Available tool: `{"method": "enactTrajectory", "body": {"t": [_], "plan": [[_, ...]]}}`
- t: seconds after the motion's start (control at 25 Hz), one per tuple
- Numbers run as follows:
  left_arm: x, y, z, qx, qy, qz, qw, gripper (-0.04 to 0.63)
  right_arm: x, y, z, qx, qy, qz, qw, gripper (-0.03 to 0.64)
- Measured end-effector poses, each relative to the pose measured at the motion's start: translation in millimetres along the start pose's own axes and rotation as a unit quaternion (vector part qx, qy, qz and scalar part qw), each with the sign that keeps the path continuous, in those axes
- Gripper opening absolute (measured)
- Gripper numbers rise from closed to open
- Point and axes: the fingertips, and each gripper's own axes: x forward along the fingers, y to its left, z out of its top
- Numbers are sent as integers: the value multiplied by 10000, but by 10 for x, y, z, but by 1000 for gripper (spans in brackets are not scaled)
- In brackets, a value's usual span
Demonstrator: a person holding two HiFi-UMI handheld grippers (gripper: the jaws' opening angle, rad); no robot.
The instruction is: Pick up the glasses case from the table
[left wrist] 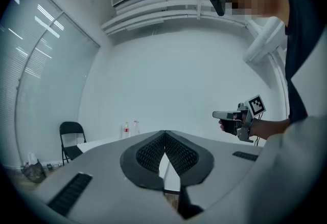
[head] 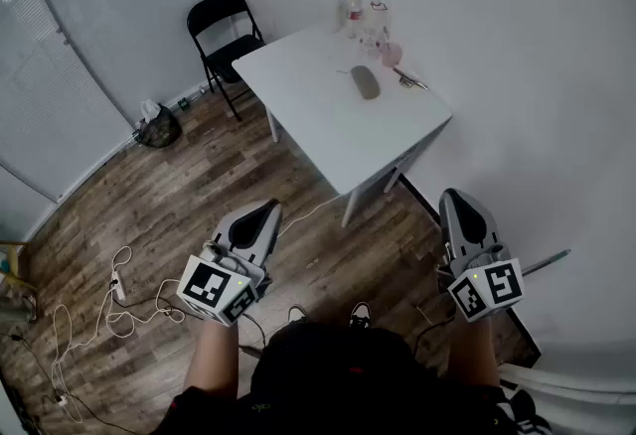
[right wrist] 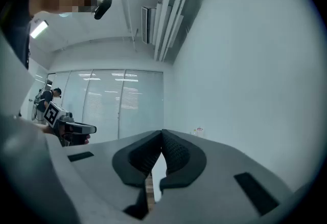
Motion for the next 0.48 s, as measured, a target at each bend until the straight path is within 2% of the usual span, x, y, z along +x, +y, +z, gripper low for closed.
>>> {"method": "enactTrajectory", "body": {"t": [0.48], "plan": [[140,-89,18,109,6,7,9999,20,63,-87,-50,-62,82,188,9998,20]]}}
